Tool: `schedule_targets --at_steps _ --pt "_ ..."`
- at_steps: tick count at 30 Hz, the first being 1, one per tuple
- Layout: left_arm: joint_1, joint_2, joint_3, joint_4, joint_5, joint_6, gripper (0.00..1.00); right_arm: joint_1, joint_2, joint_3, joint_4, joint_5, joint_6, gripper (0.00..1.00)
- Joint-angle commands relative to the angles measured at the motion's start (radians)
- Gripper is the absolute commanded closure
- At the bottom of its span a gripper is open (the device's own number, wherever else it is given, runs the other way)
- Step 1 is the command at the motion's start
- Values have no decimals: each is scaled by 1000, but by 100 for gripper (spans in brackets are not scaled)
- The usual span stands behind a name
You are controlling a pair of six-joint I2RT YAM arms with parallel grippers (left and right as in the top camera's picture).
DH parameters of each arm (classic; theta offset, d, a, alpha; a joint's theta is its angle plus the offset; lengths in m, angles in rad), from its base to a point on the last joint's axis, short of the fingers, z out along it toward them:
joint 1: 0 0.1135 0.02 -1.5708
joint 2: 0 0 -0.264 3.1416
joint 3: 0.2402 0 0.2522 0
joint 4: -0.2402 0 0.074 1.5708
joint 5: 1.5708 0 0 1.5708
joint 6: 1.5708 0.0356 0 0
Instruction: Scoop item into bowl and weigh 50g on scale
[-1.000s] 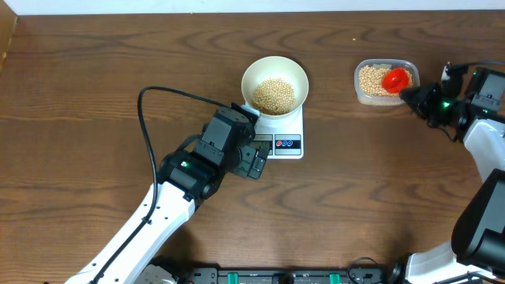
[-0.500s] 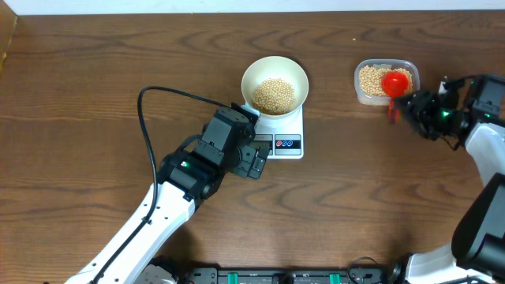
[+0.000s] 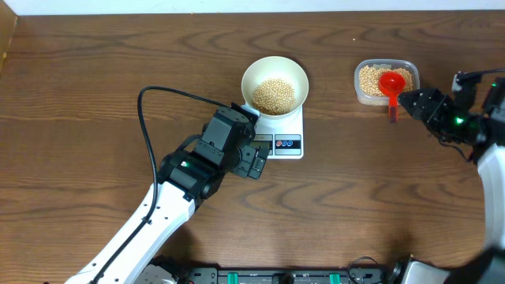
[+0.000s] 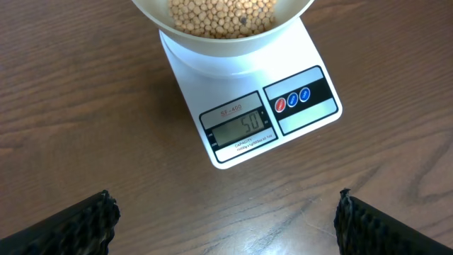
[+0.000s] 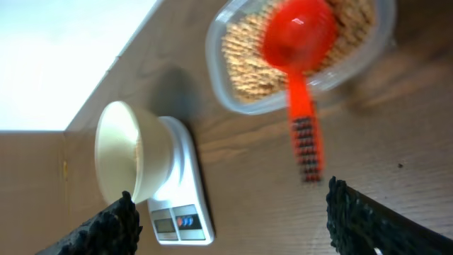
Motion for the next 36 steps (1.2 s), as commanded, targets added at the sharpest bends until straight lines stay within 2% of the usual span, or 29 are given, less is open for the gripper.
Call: schedule_targets --at_steps 1,2,4,11,18,24,33,36 --pt "6 -2 -9 0 -13 -2 0 -4 -190 0 -90 15 -164 11" --pt "6 -2 -9 0 -13 -2 0 -4 -293 0 -157 64 -193 6" --pt "6 -2 -9 0 -13 -2 0 -4 -389 0 -214 112 -208 1" --pt "6 -2 -9 0 -13 -2 0 -4 -723 0 -472 312 -221 1" --pt "6 -2 -9 0 -13 -2 0 -4 -855 0 -673 356 -219 1" --pt "6 -2 -9 0 -13 -2 0 -4 -857 0 -670 462 -231 1" --pt "6 -2 -9 0 -13 -2 0 -4 -857 -13 -628 419 -260 1" --pt "6 -2 -9 0 -13 -2 0 3 -878 -92 -531 419 -260 1"
